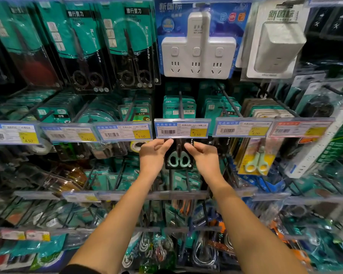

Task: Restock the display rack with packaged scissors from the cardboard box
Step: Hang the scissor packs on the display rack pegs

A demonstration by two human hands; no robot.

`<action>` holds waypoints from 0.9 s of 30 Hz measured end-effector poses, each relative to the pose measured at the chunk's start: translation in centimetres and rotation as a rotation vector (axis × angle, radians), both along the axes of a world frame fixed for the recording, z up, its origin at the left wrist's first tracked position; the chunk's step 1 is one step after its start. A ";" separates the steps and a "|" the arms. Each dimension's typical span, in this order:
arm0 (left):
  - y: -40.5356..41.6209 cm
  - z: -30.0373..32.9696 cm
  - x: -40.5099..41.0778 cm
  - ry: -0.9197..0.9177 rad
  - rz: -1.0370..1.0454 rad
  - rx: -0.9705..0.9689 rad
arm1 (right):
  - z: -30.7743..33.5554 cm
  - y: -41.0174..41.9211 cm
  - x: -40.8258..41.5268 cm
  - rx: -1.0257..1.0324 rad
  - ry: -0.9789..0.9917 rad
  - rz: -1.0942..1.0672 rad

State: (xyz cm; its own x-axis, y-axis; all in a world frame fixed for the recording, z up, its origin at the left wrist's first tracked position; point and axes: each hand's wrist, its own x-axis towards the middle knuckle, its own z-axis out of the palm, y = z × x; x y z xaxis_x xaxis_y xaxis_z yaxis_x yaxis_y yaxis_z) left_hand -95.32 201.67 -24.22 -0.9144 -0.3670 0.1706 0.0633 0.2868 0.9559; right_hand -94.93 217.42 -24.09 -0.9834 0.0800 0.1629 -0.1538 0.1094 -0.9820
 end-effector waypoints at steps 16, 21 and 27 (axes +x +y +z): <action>1.4 1.6 3.4 -0.284 -0.105 -0.593 | 1.3 -0.9 2.2 0.745 -0.104 -0.173; 2.3 2.1 6.2 -0.371 -0.138 -0.954 | 0.8 0.3 5.5 0.975 -0.194 -0.102; 6.1 0.9 8.8 -0.386 -0.427 -1.146 | -1.0 3.9 11.2 1.086 -0.063 -0.190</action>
